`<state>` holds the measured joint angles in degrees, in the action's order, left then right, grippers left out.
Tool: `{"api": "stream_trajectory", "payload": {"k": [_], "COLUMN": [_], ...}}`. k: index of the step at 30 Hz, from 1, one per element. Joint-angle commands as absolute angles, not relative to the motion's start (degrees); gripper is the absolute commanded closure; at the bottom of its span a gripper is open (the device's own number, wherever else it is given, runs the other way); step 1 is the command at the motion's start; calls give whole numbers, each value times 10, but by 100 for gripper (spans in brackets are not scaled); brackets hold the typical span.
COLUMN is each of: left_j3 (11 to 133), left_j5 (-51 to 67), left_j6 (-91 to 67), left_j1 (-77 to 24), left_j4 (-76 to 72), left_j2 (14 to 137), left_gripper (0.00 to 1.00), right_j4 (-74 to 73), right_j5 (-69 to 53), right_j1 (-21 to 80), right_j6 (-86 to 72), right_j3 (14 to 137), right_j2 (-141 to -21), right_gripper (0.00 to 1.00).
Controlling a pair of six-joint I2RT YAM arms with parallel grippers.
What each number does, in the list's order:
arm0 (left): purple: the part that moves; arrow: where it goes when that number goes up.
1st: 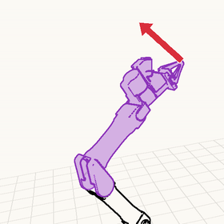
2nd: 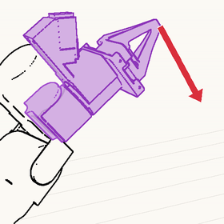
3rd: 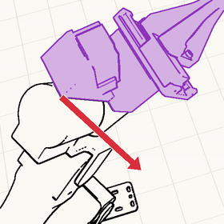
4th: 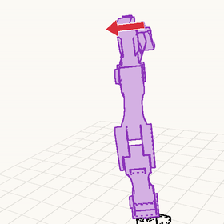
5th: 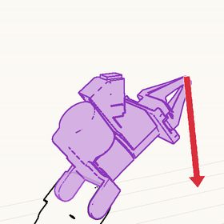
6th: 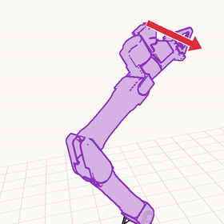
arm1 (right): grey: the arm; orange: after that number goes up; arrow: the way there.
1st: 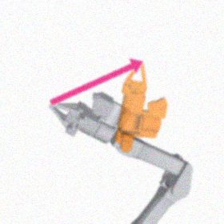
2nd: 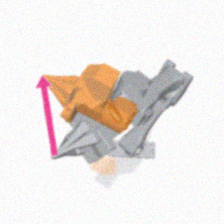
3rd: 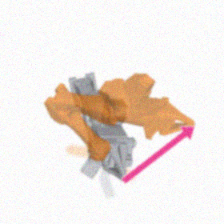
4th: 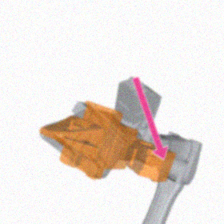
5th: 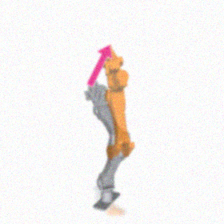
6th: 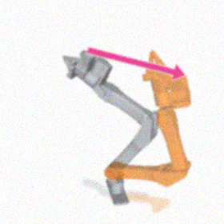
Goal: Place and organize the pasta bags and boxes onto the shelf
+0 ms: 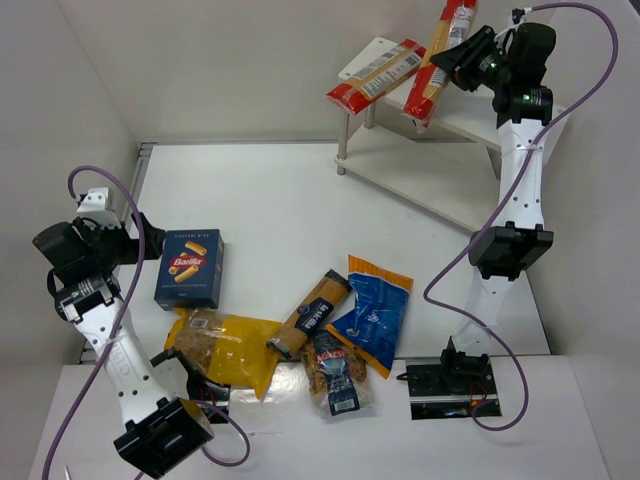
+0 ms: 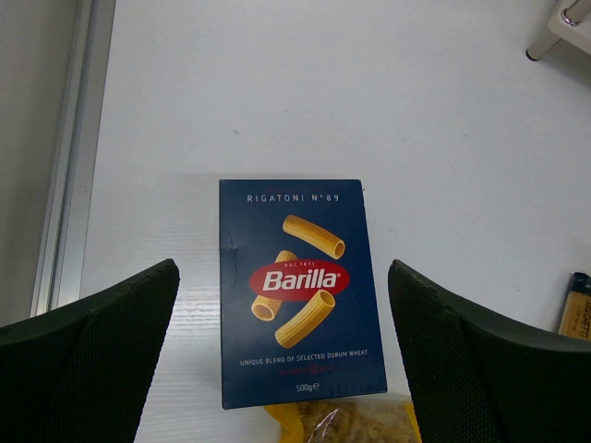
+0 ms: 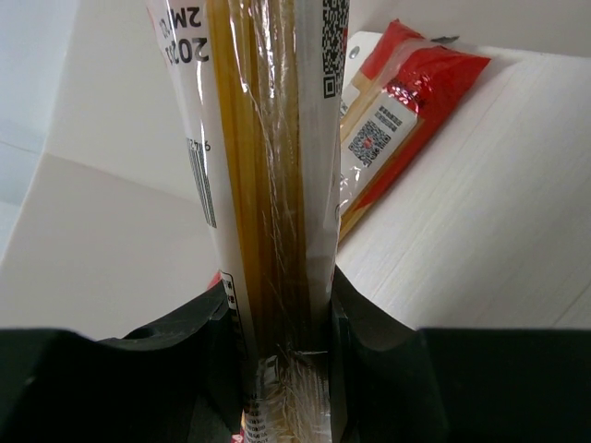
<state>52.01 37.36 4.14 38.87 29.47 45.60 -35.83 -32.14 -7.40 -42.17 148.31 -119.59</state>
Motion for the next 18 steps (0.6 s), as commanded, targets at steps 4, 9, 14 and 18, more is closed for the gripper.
{"api": "stream_trajectory", "payload": {"k": [4,9,14,18], "left_j3": [509,509,509,509], "left_j5": [388,388,388,388], "left_j6": [41,41,41,41], "left_j1": [393,393,393,393], "left_j4": [276,276,276,276], "left_j2": [446,446,446,446], "left_gripper": [1,1,1,1], "right_j4": [-251,-236,-231,-236], "right_j5": [-342,-347,-347,-340], "right_j1": [-75,-75,-75,-69], "right_j6": [-467,-479,-473,-473], "right_j3": [1460,1441,1455,1455], "right_j2": [-1168,-1173,-1173,-1173], "right_gripper": [99,99,79,67]}}
